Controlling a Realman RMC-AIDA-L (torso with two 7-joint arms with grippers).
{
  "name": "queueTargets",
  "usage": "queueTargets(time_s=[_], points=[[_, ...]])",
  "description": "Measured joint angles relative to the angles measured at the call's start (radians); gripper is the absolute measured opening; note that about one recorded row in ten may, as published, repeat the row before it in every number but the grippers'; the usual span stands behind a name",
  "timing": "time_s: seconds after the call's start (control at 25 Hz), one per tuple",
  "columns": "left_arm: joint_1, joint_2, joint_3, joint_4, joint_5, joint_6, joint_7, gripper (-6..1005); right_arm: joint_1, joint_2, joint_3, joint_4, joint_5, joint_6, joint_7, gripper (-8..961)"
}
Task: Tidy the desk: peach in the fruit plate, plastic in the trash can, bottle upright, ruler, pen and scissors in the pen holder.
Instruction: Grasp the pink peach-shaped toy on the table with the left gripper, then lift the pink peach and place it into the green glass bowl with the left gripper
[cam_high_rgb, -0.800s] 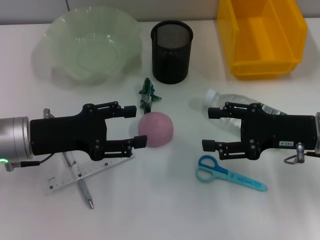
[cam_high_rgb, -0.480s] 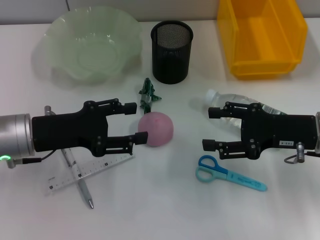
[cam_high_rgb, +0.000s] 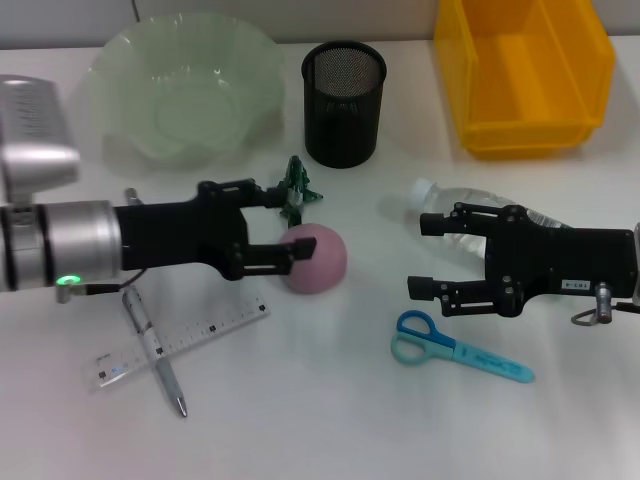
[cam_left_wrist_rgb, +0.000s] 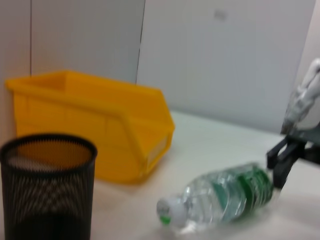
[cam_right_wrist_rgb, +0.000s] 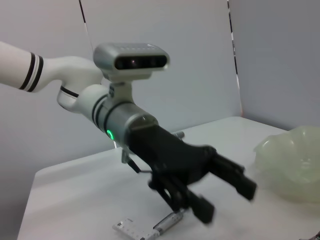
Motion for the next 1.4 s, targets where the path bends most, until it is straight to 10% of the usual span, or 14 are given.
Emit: queueTargets(time_s=[0.32, 1.2, 1.4], points=[[-0.057, -0.007, 0.135, -0.062, -0.005, -0.202, -0.002, 683, -0.002, 0.0, 0.008, 0.0, 0.0, 0.0, 0.001, 802], [-0.096, -0.007, 0.194, -0.088, -0.015, -0.251, -0.002, 604, -0.003, -0.001, 0.012, -0.002, 0.0, 0.004, 0.001, 782], [-0.078, -0.003, 0.187, -0.065, -0.103, -0.19, -0.013, 364, -0.007, -0.002, 0.021, -0.001, 0.0, 0.003, 0.001, 778]])
